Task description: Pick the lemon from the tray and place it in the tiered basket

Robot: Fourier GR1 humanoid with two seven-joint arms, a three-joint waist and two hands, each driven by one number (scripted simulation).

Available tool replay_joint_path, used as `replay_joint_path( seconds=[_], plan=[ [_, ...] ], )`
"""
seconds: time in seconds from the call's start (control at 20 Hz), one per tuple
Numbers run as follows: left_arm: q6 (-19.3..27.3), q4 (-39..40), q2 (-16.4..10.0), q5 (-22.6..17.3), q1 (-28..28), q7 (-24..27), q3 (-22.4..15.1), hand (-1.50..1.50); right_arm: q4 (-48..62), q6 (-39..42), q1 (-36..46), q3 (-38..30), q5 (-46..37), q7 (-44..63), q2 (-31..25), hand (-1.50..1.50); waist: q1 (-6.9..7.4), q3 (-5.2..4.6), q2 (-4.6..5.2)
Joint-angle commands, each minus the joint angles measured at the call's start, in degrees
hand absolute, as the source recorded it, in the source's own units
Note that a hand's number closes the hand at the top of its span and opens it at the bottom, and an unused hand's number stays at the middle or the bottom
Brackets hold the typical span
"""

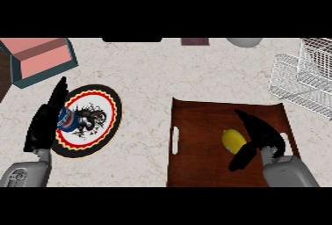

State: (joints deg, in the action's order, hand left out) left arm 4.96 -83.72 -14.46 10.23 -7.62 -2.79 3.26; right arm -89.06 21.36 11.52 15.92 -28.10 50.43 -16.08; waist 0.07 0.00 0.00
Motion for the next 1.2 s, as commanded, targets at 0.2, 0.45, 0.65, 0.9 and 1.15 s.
replay_joint_path(
  seconds=[0.2,0.45,0.65,0.9,1.15],
  plan=[
    [-0.23,0.83,1.07,1.35,0.53,2.21,1.64,0.00,7.77,0.55,3.15,-0.77,-3.46,-0.48,6.79,-1.50,0.09,0.00,0.01],
    [0.16,5.07,1.92,2.73,-4.71,0.10,1.88,0.00,10.83,2.69,0.40,-1.64,-3.16,-5.22,6.34,1.50,-0.21,-0.01,0.05],
    [-2.66,0.47,-0.76,0.31,-1.87,-0.48,3.40,0.00,11.74,5.17,0.63,4.79,-7.56,-14.01,1.96,1.50,0.19,0.01,0.02],
    [-3.27,0.71,-0.44,0.35,-4.55,-3.80,4.28,0.00,7.57,6.43,0.67,0.49,-7.14,-11.50,3.29,1.50,-0.22,0.00,-0.04],
    [-2.78,-4.83,1.42,1.61,1.53,-2.85,1.95,0.00,8.71,0.99,1.96,-2.58,-5.64,-8.45,9.89,1.50,0.12,0.01,-0.06]
  ],
)
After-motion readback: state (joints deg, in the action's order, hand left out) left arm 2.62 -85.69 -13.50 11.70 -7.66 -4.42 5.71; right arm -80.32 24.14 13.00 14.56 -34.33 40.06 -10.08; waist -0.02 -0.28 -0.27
